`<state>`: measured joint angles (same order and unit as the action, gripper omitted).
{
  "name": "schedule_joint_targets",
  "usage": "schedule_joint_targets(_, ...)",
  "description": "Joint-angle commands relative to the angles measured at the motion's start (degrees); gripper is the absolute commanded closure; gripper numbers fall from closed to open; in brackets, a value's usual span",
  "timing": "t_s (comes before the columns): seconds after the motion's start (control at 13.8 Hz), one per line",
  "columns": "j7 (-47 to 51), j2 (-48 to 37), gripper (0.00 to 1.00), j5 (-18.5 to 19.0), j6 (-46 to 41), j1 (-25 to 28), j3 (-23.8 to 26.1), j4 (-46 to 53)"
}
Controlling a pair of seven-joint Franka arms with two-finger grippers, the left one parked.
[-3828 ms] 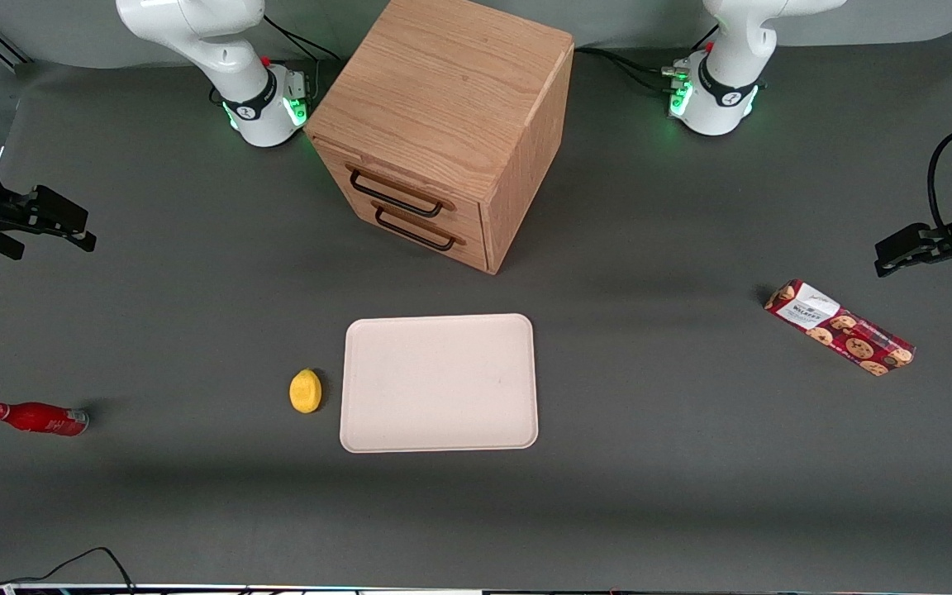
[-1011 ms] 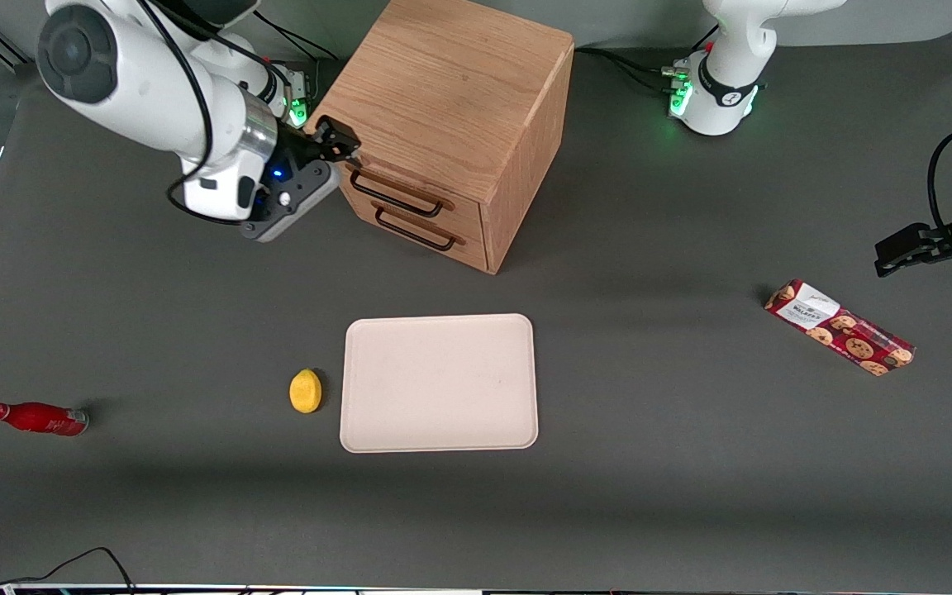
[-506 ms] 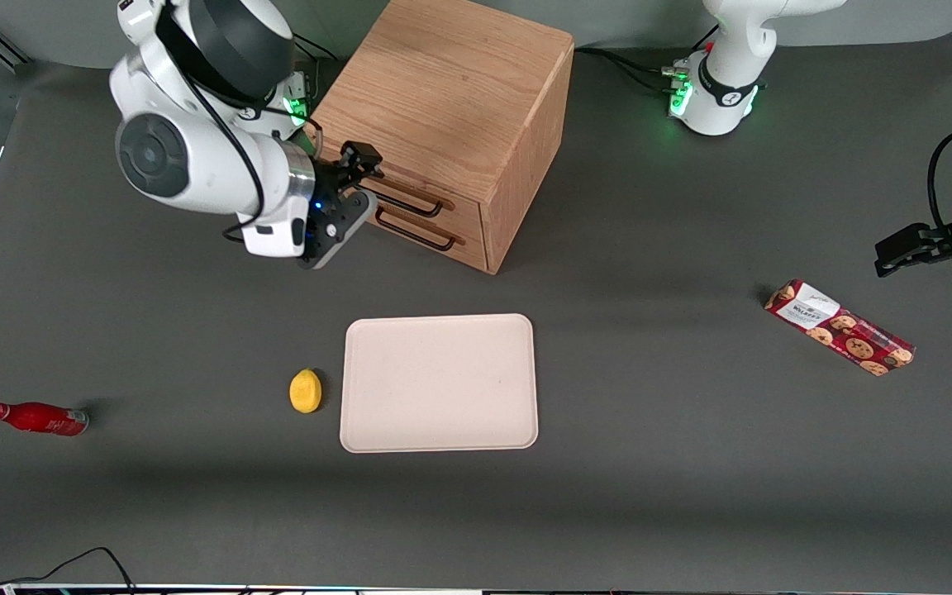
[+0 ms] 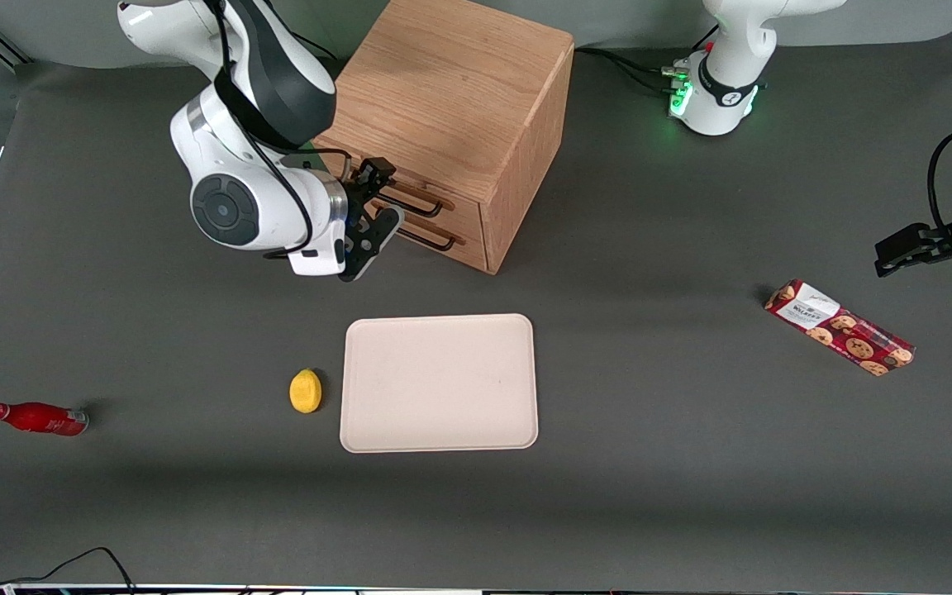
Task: Open upper drawer
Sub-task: 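Move the right gripper toward the upper drawer's black handle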
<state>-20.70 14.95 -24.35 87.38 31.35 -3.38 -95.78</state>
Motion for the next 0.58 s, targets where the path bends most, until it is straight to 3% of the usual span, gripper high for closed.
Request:
schedule_joint_targets(0.0, -3.8, -0.3, 0.0, -0.4, 3.2, 0.0, 0.1, -2.7)
schedule_joint_targets(0.51, -6.2, -0.1, 0.0, -0.5, 5.5, 0.0, 1.4, -6.3)
